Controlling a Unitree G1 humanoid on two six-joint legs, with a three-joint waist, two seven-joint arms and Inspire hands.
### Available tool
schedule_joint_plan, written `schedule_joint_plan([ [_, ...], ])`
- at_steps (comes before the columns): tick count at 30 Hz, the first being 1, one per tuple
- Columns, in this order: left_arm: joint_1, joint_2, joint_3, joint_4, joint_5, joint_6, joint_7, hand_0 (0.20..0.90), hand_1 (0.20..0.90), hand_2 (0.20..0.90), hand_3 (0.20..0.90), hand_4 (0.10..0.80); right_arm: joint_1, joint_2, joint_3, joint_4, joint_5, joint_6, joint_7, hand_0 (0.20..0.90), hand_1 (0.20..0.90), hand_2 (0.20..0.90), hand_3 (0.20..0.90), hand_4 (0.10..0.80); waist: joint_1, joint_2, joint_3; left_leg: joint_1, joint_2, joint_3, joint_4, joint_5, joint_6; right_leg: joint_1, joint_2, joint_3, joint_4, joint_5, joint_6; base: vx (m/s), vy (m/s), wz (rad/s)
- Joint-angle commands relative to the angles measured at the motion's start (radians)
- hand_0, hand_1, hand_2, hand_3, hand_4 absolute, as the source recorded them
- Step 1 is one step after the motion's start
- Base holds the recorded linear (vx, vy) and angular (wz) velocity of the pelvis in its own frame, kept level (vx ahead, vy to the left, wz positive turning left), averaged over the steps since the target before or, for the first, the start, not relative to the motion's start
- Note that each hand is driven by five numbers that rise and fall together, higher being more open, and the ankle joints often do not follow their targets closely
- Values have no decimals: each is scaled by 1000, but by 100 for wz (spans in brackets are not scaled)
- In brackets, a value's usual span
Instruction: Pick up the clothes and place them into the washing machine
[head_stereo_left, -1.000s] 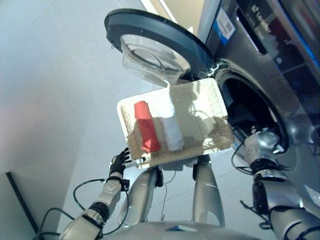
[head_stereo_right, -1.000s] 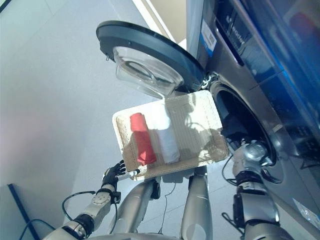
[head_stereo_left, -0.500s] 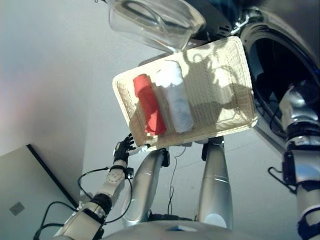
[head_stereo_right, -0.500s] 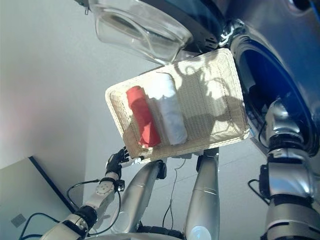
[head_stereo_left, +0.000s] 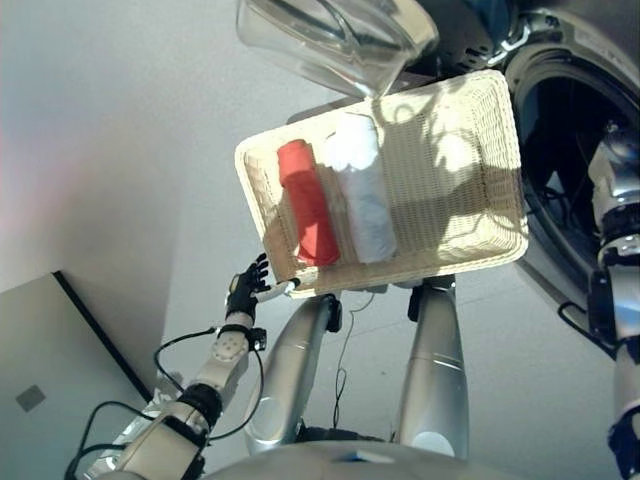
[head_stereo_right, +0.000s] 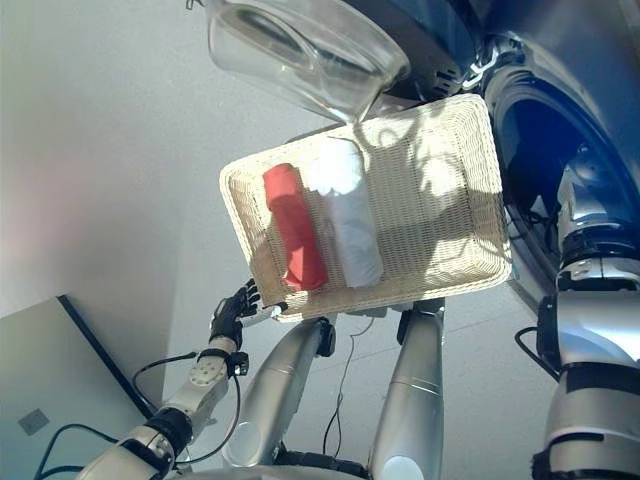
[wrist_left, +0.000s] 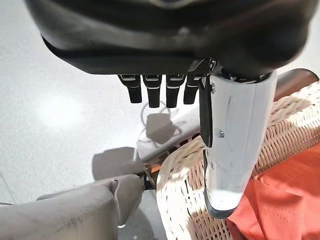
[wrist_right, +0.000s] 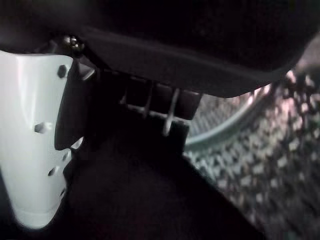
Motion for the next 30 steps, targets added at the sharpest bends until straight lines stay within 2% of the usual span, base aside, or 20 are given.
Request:
schedule_joint_plan([
  [1, 48, 32, 18, 95, -40, -4, 18, 900, 900, 900, 900, 800, -1, -70, 38, -56, 35, -125, -12, 900, 900, 900, 900, 800, -11, -29, -101, -80, 45, -32, 74, -9, -143, 67, 11, -43, -107, 39, -6, -9, -5, 8],
  [5, 49, 34, 21, 99, -38, -6, 17, 900, 900, 900, 900, 800, 51, -28, 8, -88, 51, -141, 5, 900, 900, 900, 900, 800, -14, -31, -98, -80, 46, -33, 76, -9, -143, 72, 14, -46, -108, 37, -8, -4, -6, 7],
  [10, 52, 39, 19, 98, -32, -2, 12, 900, 900, 900, 900, 800, 92, 32, -6, -68, 117, -162, 84, 900, 900, 900, 900, 800, -8, -32, -95, -73, 52, -32, 78, -10, -142, 81, 15, -51, -108, 35, -9, 3, 2, 5],
  [16, 41, 40, 28, 110, -15, -2, 5, 900, 900, 900, 900, 800, 168, 172, 5, -71, 154, -178, 162, 900, 900, 900, 900, 800, -7, -45, -94, -62, 61, -36, 88, -13, -142, 104, 19, -66, -107, 28, -13, 8, -11, -1],
  [17, 42, 40, 28, 110, -15, -2, 5, 900, 900, 900, 900, 800, 169, 173, 5, -71, 154, -178, 161, 900, 900, 900, 900, 800, -8, -45, -93, -62, 60, -37, 88, -13, -143, 105, 18, -67, -107, 28, -13, 0, 0, 0],
  [25, 28, 32, 40, 134, 9, -4, 10, 900, 900, 900, 900, 800, 297, 363, 32, -107, 189, -192, 247, 900, 900, 900, 900, 800, -3, -70, -100, -37, 74, -57, 90, -10, -148, 145, 23, -96, -102, 12, -17, 30, -43, 3],
  [30, 21, 29, 50, 156, 26, -1, 11, 900, 900, 900, 900, 800, 373, 420, 49, -125, 194, -185, 296, 900, 900, 900, 900, 800, 1, -100, -102, -10, 78, -72, 74, -2, -153, 186, 25, -124, -113, 7, -18, 32, -53, 17],
])
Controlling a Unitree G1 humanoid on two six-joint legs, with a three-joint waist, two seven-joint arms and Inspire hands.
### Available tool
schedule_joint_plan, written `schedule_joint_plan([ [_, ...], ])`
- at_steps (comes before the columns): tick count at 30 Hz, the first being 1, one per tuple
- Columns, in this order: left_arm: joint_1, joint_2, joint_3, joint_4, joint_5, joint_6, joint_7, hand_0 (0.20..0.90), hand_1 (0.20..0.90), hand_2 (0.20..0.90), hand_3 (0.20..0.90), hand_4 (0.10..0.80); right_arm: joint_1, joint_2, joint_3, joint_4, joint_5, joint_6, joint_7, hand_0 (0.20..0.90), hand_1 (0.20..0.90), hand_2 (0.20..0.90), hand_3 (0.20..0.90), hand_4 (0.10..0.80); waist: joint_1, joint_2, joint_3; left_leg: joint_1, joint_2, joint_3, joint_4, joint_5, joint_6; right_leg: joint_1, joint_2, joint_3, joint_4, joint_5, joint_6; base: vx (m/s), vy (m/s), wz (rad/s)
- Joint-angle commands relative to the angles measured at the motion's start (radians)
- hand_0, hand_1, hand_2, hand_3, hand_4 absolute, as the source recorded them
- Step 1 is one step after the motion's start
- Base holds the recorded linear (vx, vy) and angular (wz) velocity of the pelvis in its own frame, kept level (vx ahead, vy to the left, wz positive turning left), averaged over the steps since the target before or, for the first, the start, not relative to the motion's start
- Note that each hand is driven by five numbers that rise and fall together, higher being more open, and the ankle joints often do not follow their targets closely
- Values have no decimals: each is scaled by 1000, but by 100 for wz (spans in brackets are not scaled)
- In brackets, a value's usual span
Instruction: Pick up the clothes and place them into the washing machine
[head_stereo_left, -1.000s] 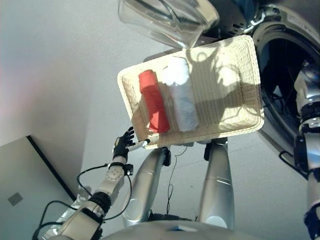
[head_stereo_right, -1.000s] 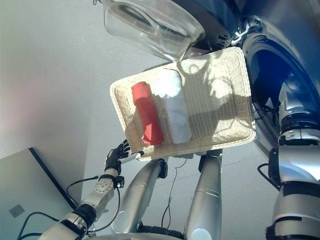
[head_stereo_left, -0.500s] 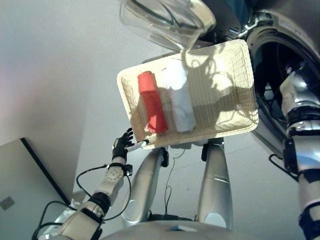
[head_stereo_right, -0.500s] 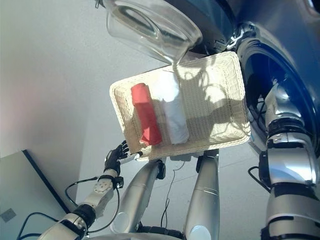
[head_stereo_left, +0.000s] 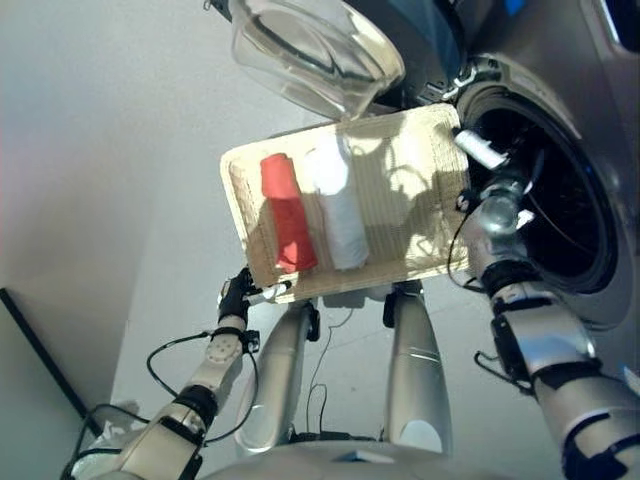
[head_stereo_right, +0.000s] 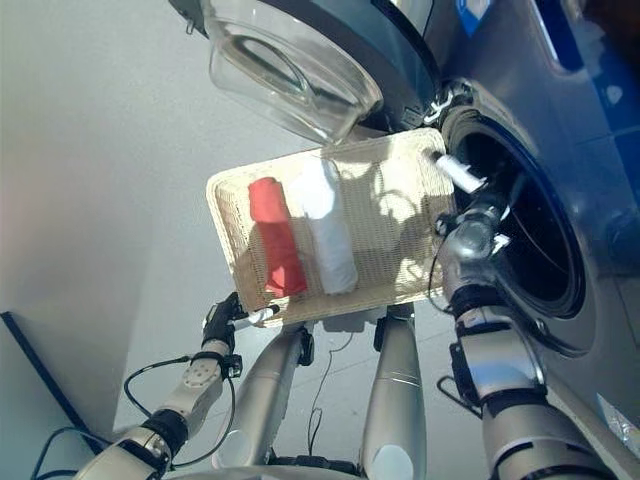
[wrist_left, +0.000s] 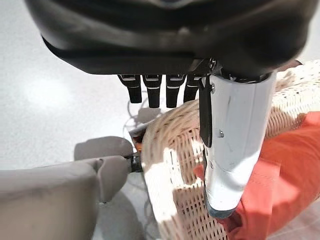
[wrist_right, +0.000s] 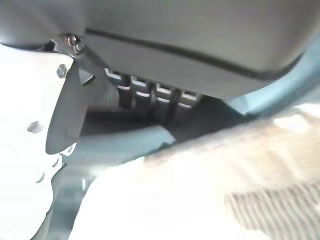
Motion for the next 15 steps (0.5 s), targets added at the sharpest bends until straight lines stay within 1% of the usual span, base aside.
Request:
schedule_joint_plan([
  [1, 18, 21, 19, 88, 22, -3, 12, 900, 900, 900, 900, 800, 58, 6, 46, -66, -22, -52, 61, 900, 900, 900, 900, 800, 43, -25, -64, -58, 41, 5, 56, -3, -129, 86, 1, -36, -110, 22, 7, 27, -20, 14],
  [3, 17, 21, 30, 110, 32, -3, 17, 900, 900, 900, 900, 800, 91, 32, 61, -62, -26, -47, 82, 900, 900, 900, 900, 800, 47, -40, -69, -43, 43, -1, 54, -3, -130, 106, 2, -49, -116, 22, 6, 33, -35, 11],
  [4, 17, 22, 30, 110, 32, -3, 17, 900, 900, 900, 900, 800, 91, 32, 61, -62, -26, -47, 82, 900, 900, 900, 900, 800, 47, -40, -69, -42, 43, -1, 53, -3, -130, 106, 2, -49, -116, 22, 6, 30, -46, -1],
  [6, 18, 23, 33, 109, 37, -3, 19, 900, 900, 900, 900, 800, 111, 45, 70, -73, -26, -45, 92, 900, 900, 900, 900, 800, 50, -53, -74, -33, 45, -7, 51, -2, -131, 120, 4, -58, -121, 22, 6, 30, -42, -1],
  [10, 20, 28, 45, 125, 56, 2, 19, 900, 900, 900, 900, 800, 164, 66, 109, -94, -77, -32, 108, 900, 900, 900, 900, 800, 56, -78, -84, 1, 50, -14, 39, 0, -132, 164, 7, -76, -136, 24, 7, 44, -34, 13],
  [14, 22, 25, 52, 147, 72, 6, 17, 900, 900, 900, 900, 800, 213, 100, 145, -91, -106, -18, 136, 900, 900, 900, 900, 800, 64, -97, -98, 45, 52, -19, 21, 3, -132, 214, 7, -91, -156, 28, 11, 55, -28, 5],
  [15, 22, 25, 52, 147, 72, 6, 17, 900, 900, 900, 900, 800, 213, 100, 145, -91, -106, -18, 136, 900, 900, 900, 900, 800, 64, -97, -98, 46, 52, -20, 21, 3, -132, 215, 7, -91, -157, 28, 11, 48, -11, 3],
])
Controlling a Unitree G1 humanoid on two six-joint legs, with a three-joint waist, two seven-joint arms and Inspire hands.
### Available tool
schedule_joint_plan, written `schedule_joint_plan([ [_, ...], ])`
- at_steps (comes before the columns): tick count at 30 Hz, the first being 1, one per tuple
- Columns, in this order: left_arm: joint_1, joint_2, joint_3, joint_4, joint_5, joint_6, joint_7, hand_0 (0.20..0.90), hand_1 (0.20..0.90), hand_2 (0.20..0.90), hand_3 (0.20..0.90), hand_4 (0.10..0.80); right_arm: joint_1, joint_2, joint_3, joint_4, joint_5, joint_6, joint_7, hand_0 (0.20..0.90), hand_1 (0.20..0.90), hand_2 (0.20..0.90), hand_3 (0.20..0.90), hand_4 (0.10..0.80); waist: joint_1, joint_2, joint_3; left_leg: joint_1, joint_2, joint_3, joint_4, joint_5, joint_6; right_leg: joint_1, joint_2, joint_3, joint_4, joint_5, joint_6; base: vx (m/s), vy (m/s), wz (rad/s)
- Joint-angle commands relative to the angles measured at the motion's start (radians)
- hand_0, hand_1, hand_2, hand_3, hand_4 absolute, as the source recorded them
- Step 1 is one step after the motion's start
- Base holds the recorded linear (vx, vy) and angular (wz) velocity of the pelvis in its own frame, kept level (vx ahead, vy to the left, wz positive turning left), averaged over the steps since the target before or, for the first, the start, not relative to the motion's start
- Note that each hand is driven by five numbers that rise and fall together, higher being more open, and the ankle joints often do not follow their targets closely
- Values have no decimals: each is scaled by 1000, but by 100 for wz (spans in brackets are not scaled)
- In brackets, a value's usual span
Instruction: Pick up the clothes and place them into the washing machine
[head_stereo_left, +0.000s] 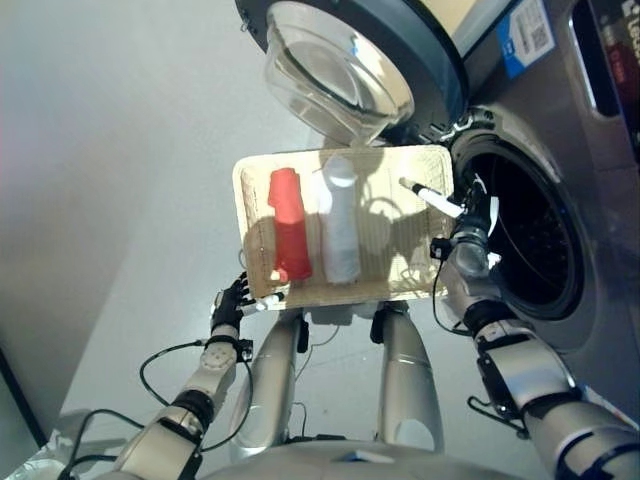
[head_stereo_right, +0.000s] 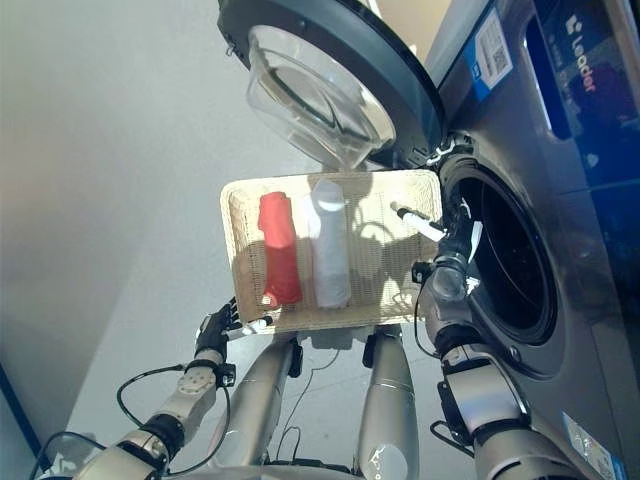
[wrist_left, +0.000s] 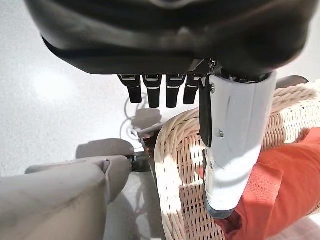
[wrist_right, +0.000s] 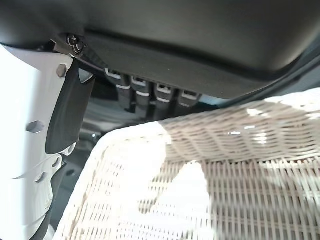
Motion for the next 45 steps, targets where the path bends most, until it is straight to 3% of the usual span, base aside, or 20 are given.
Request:
schedule_joint_plan([
  [1, 20, 26, 20, 64, 33, -12, 18, 900, 900, 900, 900, 800, 64, 53, 77, -107, -73, -41, 71, 900, 900, 900, 900, 800, 41, -48, -63, -29, 30, 22, 18, 11, -108, 98, -3, -28, -125, 40, 28, 49, -13, 6],
  [15, 39, 30, 38, 102, 60, -14, 31, 900, 900, 900, 900, 800, 158, 84, 94, -66, -172, -19, 46, 900, 900, 900, 900, 800, 62, -101, -104, 78, 24, -4, 10, -12, -93, 231, -13, -71, -135, 18, 34, 52, -7, 10],
  [31, 14, 34, 28, 141, 50, -13, 32, 900, 900, 900, 900, 800, 93, 109, 131, 100, -204, 30, 47, 900, 900, 900, 900, 800, 109, -85, -77, 38, -1, -27, 64, -28, -78, 225, -37, -94, -116, 13, 39, -2, 10, 4],
  [45, -10, 71, 4, 97, 20, -29, 66, 900, 900, 900, 900, 800, -21, 124, 162, 221, -290, 79, -35, 900, 900, 900, 900, 800, 196, -106, -21, -68, -31, -87, 115, -28, -83, 179, -55, -166, -51, -25, 39, 19, -8, 25],
])
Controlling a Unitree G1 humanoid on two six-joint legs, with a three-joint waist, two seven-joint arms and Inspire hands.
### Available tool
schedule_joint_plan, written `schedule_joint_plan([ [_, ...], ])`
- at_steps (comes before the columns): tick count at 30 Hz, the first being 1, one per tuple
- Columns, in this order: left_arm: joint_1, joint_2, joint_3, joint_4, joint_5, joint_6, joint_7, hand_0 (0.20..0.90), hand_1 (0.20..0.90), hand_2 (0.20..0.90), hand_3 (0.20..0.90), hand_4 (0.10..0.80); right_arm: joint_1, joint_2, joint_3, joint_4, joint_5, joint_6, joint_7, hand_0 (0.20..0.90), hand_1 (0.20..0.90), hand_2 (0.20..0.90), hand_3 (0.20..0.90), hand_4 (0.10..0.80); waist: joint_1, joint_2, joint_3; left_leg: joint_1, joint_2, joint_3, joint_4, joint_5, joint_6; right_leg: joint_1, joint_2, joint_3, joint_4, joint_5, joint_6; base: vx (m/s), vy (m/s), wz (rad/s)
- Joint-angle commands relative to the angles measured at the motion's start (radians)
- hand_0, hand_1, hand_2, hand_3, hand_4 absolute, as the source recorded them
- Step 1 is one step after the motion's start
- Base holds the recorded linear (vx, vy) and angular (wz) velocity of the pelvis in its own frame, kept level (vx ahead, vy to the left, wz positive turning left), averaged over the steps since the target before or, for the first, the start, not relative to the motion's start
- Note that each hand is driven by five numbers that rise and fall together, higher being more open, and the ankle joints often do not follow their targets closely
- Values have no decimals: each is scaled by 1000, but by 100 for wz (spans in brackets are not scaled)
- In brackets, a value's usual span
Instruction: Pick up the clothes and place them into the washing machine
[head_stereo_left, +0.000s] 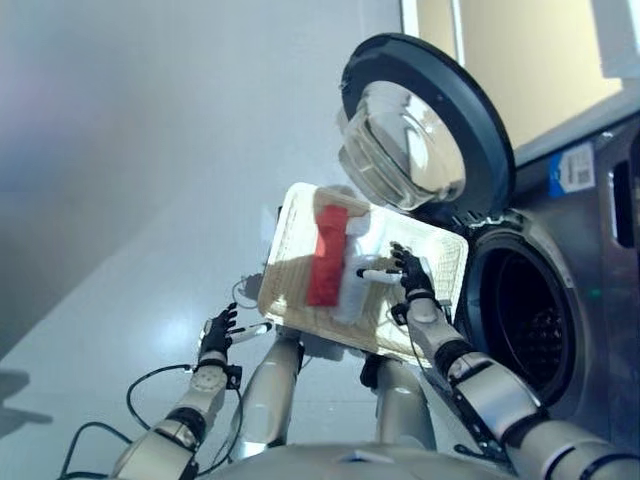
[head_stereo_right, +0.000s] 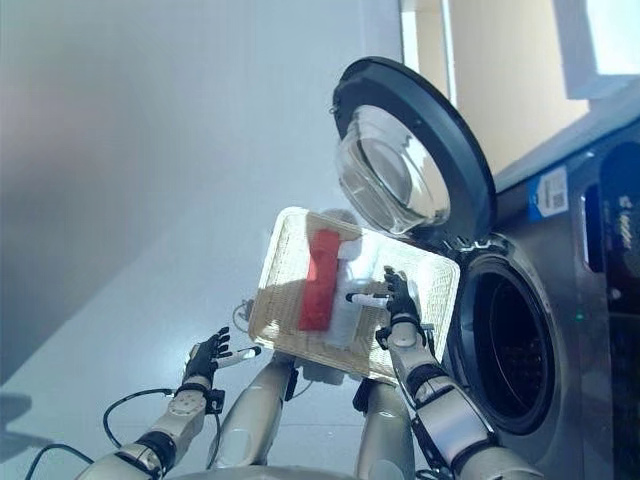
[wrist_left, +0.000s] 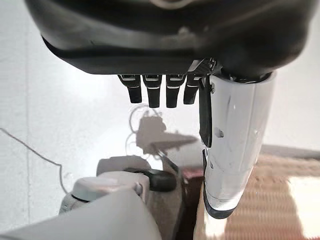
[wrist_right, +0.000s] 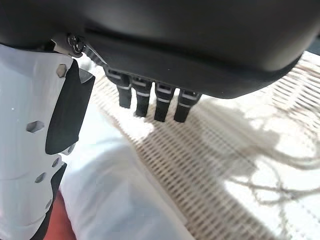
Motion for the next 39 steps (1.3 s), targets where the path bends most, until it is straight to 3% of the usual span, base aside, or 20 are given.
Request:
schedule_joint_plan([
  [1, -25, 63, 2, -29, -19, -47, 42, 900, 900, 900, 900, 800, -61, -22, -5, 0, -55, 10, -66, 900, 900, 900, 900, 800, 47, -39, 67, -92, -58, 21, 112, -24, -57, 46, -49, 36, -54, 57, 58, 15, 3, 26],
  [16, -42, 94, -60, -152, -60, -57, 67, 900, 900, 900, 900, 800, -230, 21, 36, 105, -203, 106, -161, 900, 900, 900, 900, 800, 138, -16, 133, -190, -96, -36, 153, -50, -58, -40, -75, -17, 75, -35, 63, 27, 6, 17],
  [17, -44, 92, -59, -150, -60, -56, 66, 900, 900, 900, 900, 800, -225, 28, 38, 100, -205, 104, -162, 845, 845, 845, 845, 761, 140, -17, 135, -192, -96, -38, 154, -49, -58, -38, -77, -20, 76, -37, 62, 29, 15, 8],
  [18, -44, 88, -58, -146, -61, -53, 66, 900, 900, 900, 900, 800, -222, 35, 42, 98, -207, 106, -160, 601, 601, 601, 601, 586, 143, -17, 137, -192, -99, -40, 151, -47, -58, -37, -77, -23, 76, -38, 62, 28, 9, 6],
  [19, -46, 85, -58, -141, -60, -51, 66, 900, 900, 900, 900, 800, -221, 41, 44, 93, -206, 105, -160, 296, 296, 296, 296, 369, 144, -18, 138, -191, -99, -41, 148, -45, -59, -35, -76, -26, 72, -38, 63, 21, 5, 6],
  [20, -46, 85, -57, -140, -60, -51, 66, 900, 900, 900, 900, 800, -221, 41, 44, 93, -206, 105, -160, 200, 200, 200, 200, 300, 143, -18, 138, -191, -99, -41, 148, -44, -59, -35, -76, -27, 72, -38, 63, 32, 15, 5],
  [30, -24, 51, -71, -102, -33, -37, 72, 900, 900, 900, 900, 800, -153, 61, 32, 108, -223, 111, -178, 200, 200, 200, 200, 300, 128, -26, 116, -142, -99, -35, 127, -46, -54, 18, -83, -26, 37, -19, 67, 17, 16, 0],
  [36, 8, 55, -58, -98, -20, -29, 63, 900, 900, 900, 900, 800, -65, -14, -24, 119, -208, 112, -185, 200, 200, 200, 200, 300, 96, -37, 93, -95, -93, -16, 126, -61, -49, 65, -82, -7, 8, -6, 71, -9, 11, 0],
  [37, 11, 58, -58, -99, -20, -30, 62, 900, 900, 900, 900, 800, -55, -27, -40, 116, -198, 109, -190, 200, 200, 200, 200, 300, 94, -31, 95, -103, -94, -13, 127, -31, -45, 61, -83, -15, -1, 26, 65, 7, -7, -8],
  [38, 13, 57, -57, -98, -20, -30, 62, 900, 900, 900, 900, 800, -54, -27, -38, 116, -198, 109, -189, 200, 200, 200, 200, 300, 91, -38, 91, -89, -92, -14, 126, -63, -48, 69, -82, -5, 5, -5, 71, -99, 60, -10],
  [39, 16, 60, -47, -90, -17, -29, 63, 900, 900, 900, 900, 800, -24, -65, -100, 114, -143, 88, -202, 200, 200, 200, 200, 300, 71, -32, 87, -87, -92, -3, 128, -37, -41, 73, -80, -1, -13, 30, 66, -8, 14, -7],
])
